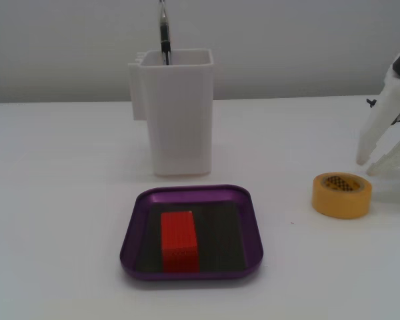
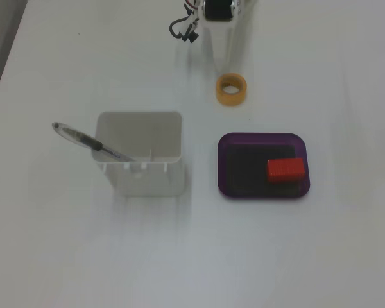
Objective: Grab up the yellow tape and put it in the box.
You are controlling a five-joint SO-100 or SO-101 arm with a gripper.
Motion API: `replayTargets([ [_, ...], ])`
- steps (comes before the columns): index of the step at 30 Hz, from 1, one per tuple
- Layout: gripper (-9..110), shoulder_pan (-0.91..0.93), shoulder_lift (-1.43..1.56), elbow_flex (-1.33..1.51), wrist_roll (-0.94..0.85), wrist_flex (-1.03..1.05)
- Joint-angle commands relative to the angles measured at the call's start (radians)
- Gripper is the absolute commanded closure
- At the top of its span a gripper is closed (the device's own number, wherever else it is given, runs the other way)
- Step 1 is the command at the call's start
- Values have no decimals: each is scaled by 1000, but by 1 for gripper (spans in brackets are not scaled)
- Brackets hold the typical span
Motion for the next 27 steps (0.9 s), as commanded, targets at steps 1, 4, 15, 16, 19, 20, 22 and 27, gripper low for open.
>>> replayTargets([
  [1,102,-18,61,12,-5,-3],
  [4,102,-18,61,12,-5,-2],
  [15,102,-17,51,-9,5,0],
  [16,102,-9,49,-38,5,2],
  [19,102,-3,38,-132,5,3],
  [20,102,-2,29,-156,3,2],
  [22,102,9,6,-201,2,-9],
  [27,102,29,-95,-295,3,-23],
])
